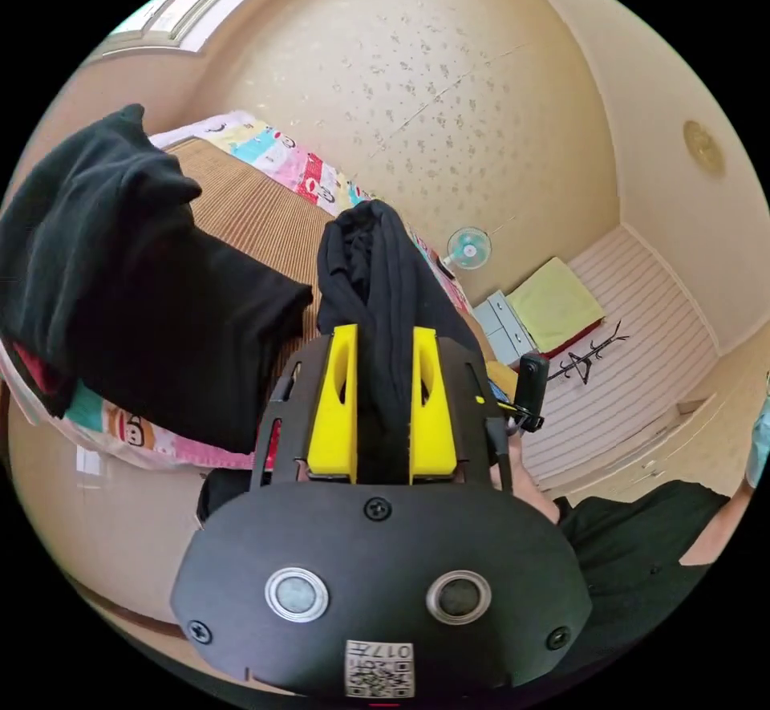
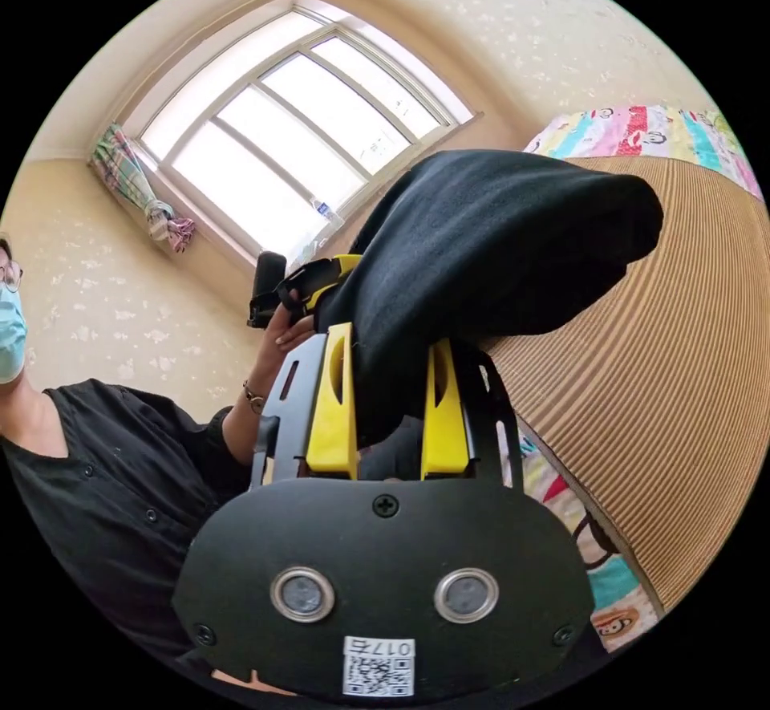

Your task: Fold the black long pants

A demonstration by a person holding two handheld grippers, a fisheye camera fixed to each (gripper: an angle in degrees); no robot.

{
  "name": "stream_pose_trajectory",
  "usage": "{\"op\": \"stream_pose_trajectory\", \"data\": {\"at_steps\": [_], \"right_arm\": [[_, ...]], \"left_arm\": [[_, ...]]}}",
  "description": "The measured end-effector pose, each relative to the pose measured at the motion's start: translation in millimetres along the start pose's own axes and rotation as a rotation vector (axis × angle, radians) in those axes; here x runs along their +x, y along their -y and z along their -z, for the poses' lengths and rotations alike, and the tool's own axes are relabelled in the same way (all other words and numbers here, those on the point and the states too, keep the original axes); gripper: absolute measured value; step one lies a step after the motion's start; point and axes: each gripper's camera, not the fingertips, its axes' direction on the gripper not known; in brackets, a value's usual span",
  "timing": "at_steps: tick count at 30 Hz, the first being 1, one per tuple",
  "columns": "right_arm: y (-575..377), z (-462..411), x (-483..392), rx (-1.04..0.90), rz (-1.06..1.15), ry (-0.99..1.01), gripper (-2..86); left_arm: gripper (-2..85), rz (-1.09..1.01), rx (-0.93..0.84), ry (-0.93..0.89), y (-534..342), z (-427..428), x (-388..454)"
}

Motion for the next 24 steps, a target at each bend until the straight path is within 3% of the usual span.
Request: {"op": "stream_pose_trajectory", "data": {"at_steps": [4, 6, 9, 13, 16, 20, 22, 24], "right_arm": [[68.4, -87.7, 6.0, -0.087, -0.032, 0.031, 13.0], [79.3, -122.7, 22.3, -0.122, -0.116, -0.022, 13.6], [73.5, -165.2, 43.4, -0.213, -0.196, -0.223, 13.9], [56.1, -164.4, 46.5, -0.129, -0.214, -0.138, 13.5], [57.8, -171.4, 46.3, -0.126, -0.253, -0.111, 13.1], [60.2, -175.0, 24.8, -0.168, -0.200, -0.101, 10.9], [44.5, -165.8, 9.5, -0.204, -0.106, -0.095, 7.5], [19.7, -151.8, 4.1, -0.250, -0.045, -0.186, 4.6]], "left_arm": [[12.3, 0.034, 0.050, 0.155, 37.3, 36.8, -23.8], [12.3, 0.212, -0.037, 0.249, 45.7, 38.0, -59.3], [9.9, 0.223, 0.115, 0.134, 17.1, 57.6, -66.3], [9.8, 0.139, 0.180, 0.170, -13.7, 56.3, -32.2], [8.2, -0.010, 0.095, 0.208, -12.7, 21.6, 3.4], [1.0, 0.014, -0.146, 0.540, -6.2, -59.1, -17.1], [0.1, 0.029, -0.151, 0.518, -17.5, -71.7, -42.0], [-0.5, 0.145, -0.100, 0.360, -26.6, -47.8, -55.2]]}}
